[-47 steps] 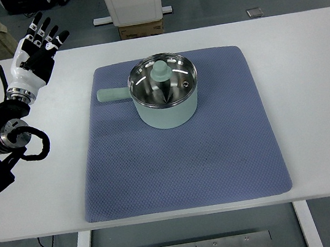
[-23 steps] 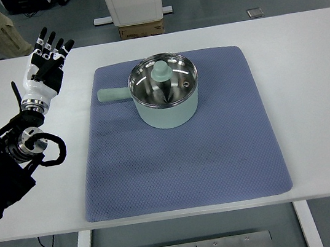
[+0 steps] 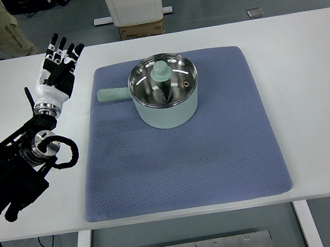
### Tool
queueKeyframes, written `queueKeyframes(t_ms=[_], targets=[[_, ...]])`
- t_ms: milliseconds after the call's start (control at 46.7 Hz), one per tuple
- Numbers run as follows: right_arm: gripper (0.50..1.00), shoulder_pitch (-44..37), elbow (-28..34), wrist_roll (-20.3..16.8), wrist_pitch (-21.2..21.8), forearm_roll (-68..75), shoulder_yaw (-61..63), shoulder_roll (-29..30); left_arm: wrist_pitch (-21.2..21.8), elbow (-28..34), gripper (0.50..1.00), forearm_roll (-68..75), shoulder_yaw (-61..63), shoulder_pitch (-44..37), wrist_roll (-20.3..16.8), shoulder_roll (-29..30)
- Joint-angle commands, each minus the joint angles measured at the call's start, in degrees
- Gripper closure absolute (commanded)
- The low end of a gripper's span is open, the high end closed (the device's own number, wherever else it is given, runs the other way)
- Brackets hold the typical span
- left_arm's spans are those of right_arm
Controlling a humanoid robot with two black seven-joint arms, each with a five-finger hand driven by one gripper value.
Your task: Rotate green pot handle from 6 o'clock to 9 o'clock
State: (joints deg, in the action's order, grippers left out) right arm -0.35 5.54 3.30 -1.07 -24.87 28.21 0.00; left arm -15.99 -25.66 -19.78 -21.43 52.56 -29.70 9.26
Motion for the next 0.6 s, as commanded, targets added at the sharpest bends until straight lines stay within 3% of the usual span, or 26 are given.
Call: queueKeyframes(t_ms=[0, 578], targets=[[0.5, 0.0, 0.0, -0.05, 0.02, 0.0, 0.0, 0.0, -0.01, -0.01, 0.5, 0.01, -0.01, -0.09, -0.01, 0.06], [0.5, 0.0, 0.0, -0.13, 0.02, 0.0, 0.0, 0.0, 0.08, -0.01, 0.5, 0.01, -0.1, -0.09, -0.01, -0.03]])
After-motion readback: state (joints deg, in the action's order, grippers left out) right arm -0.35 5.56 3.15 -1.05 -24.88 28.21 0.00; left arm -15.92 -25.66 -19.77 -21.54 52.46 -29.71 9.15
